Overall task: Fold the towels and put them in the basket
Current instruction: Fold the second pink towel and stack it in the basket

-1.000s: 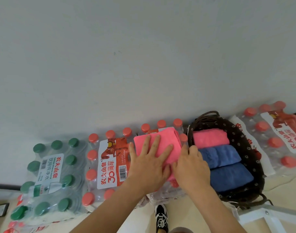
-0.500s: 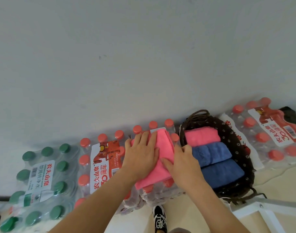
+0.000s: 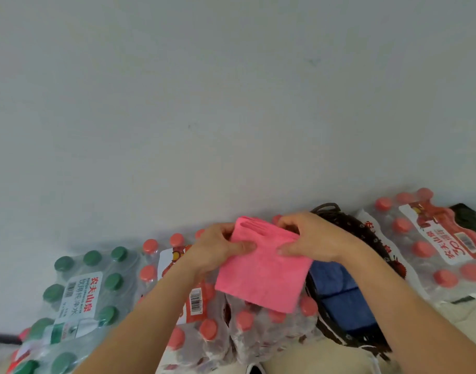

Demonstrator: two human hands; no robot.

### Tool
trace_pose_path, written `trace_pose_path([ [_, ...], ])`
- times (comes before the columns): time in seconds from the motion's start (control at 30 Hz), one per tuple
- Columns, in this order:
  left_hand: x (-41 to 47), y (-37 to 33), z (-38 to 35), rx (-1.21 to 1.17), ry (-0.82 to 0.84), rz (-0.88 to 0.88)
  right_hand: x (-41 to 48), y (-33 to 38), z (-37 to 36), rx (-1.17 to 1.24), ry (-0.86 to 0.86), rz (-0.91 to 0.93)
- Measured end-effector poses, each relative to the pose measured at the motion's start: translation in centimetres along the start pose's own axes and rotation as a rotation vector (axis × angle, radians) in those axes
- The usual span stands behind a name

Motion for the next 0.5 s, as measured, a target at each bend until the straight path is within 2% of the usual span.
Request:
trace_pose_path([
  [0.1, -1.3, -3.8, 1.1, 0.106, -0.199, -0.343, 1.3, 3.7, 3.6, -0.343, -0.099, 0.132],
  [0.2, -2.5, -5.1, 1.7, 0.487, -0.498, -0.674, 1.3, 5.9, 3.7, -0.681, -0.194, 0.298],
  [0.23, -2.4, -4.4, 1.7, 0.612, -0.554, -0.732, 1.2, 5.8, 2.6, -0.778, -0.214, 0.357],
  [0.37, -1.3, 2.7, 0.3, 1.063, -0.530, -0.645, -0.8, 1.4, -5.3, -0.869, -0.048, 0.417],
  [0.43, -1.8, 5.6, -0.4, 1.123, -0.496, -0.563, -2.3, -0.9, -8.6, -0.863, 0.025, 0.419],
  [0.5, -2.8, 6.3, -0.8, 1.090, -0.479, -0.551, -3.2, -2.0, -9.8, -0.838, -0.004, 0.409],
])
Point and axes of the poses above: each hand's wrist, its own x-axis towards the middle knuckle, its own z-axis out of the back of the hand, y = z × x, the point moved 4 cm from there along x, towards the middle knuckle, and after that the axes turned 15 degrees about z, right-handed, at the moved point
